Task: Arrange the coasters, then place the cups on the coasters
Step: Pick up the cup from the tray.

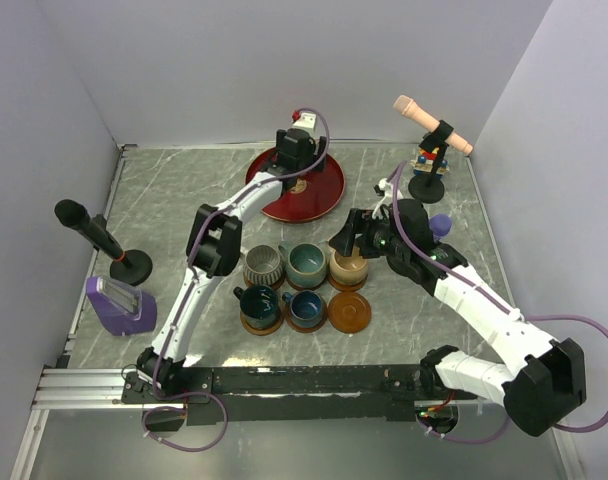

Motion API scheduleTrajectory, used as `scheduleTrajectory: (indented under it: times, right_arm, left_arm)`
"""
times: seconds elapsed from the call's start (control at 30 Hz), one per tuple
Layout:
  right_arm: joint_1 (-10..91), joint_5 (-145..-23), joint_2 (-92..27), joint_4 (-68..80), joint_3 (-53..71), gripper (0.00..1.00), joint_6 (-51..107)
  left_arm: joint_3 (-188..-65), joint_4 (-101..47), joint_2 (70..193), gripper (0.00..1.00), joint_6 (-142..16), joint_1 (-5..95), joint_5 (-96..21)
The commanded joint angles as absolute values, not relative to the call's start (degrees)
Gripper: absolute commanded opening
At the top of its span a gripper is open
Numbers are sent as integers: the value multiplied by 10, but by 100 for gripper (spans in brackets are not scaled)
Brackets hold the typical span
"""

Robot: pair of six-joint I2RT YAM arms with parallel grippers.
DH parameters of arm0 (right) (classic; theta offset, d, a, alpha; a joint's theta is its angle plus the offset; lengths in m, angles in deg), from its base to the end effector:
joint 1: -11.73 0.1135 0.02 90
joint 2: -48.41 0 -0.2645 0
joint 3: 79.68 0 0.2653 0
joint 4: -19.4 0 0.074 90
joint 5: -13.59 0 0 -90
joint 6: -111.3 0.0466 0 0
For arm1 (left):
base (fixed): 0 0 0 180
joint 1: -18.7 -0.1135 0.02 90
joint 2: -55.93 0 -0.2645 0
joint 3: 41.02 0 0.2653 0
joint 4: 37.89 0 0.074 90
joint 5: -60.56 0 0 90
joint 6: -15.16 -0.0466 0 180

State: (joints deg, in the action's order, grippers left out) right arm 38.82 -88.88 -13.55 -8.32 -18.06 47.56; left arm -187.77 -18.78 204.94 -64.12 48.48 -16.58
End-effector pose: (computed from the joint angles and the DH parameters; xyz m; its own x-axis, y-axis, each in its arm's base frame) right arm 0.2326 0.1303 0.2892 -0.6474 0.1541 -0.7464 -0.3656 0.7965 0.4815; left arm 0.5459 -0.3005 0.1957 -0.3674 0.0013 -0.9301 0.2402 0.9662 -0.0935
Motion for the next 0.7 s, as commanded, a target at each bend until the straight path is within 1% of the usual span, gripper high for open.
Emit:
scheduleTrajectory:
  times: [0.0,0.13,0.23,0.3,0.43,0.5,0.63,0.67]
  right_arm:
    - [385,-929,-114,-39,-185,83,492]
    - [385,-934,-107,-39,-190,83,496]
    - [385,-930,-100,-39,-193,83,495]
    - [385,-927,-100,-42,-193,83,492]
    - [385,-925,-100,-47,-192,83,486]
    - [385,-928,-102,-45,-194,83,485]
    - [385,-935,-103,-40,-197,83,485]
    - [385,-936,-103,-41,-198,83,485]
  left_arm:
    - [-1909,-270,2072,99,-687,491,-113]
    - [-1920,-287,2095,99,-713,490,-104]
    - [-1922,-299,2104,92,-726,491,-96]
    - [-1916,-305,2104,89,-731,490,-77]
    - [-1858,-328,2071,86,-740,488,-41]
    - [-1822,-334,2052,81,-732,483,-27]
    - [-1781,-316,2023,81,-700,465,-13]
    - [-1770,-314,2014,79,-697,462,-9]
